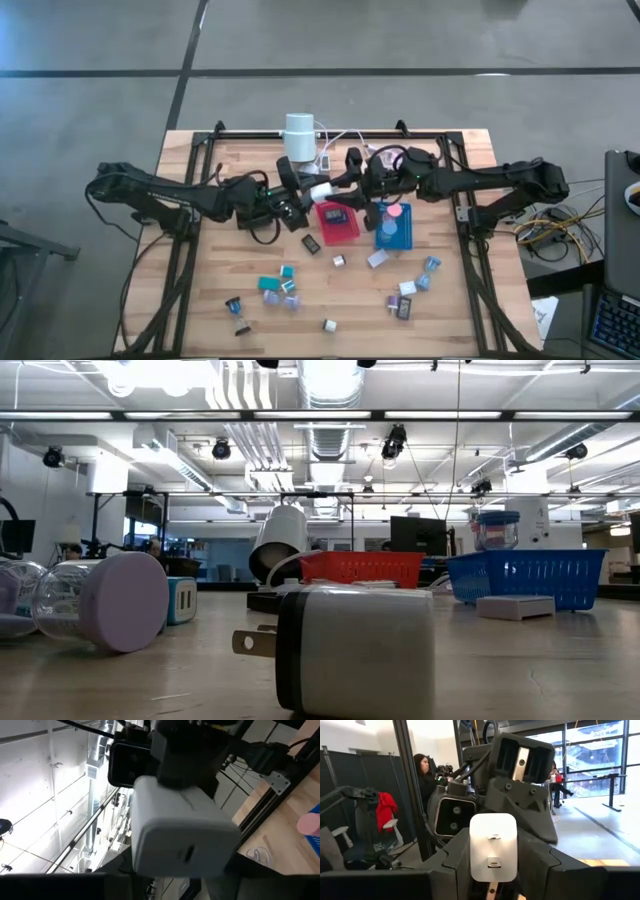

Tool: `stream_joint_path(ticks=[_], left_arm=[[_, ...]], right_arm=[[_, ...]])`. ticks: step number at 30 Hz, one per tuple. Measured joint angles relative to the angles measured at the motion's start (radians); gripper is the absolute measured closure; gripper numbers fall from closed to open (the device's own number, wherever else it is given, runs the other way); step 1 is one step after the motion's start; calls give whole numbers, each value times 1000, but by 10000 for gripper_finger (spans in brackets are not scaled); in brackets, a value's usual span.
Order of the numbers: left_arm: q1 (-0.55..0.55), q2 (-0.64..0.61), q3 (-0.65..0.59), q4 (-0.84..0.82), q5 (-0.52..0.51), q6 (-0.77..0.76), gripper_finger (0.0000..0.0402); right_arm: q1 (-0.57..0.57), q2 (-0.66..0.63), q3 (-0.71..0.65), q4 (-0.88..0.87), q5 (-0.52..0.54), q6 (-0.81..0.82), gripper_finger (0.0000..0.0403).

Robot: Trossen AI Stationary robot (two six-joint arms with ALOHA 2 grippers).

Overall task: Pick & Place Office items
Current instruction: Put the white charger adapter into the black bin

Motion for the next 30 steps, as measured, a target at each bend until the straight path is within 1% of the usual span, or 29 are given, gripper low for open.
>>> stream_joint_path(ticks=[4, 8, 12, 17, 20, 23, 26, 30], left_arm=[[-1, 0, -1, 0, -1, 1, 249], [-1, 0, -1, 4, -17, 3, 228], [-2, 0, -1, 7, -31, 1, 190], [-10, -1, -1, 8, -35, 0, 131], [-18, -1, -1, 8, -55, -13, 108], [-24, -1, -2, 13, -103, -40, 103], [-26, -1, -1, 24, -147, -69, 110], [-28, -1, 3, 23, -151, -83, 123]], right_arm=[[0, -4, -2, -1, 16, 1, 287], [-2, -7, -4, -6, 25, 2, 287], [-4, -7, -4, -7, 52, 1, 287], [-11, -7, -4, -7, 55, 3, 287], [-12, -7, -4, -7, 56, 3, 287], [-12, -7, -4, -7, 58, 3, 287], [-15, -7, -4, -17, 86, 2, 287], [-21, -7, -5, -38, 108, 2, 287]])
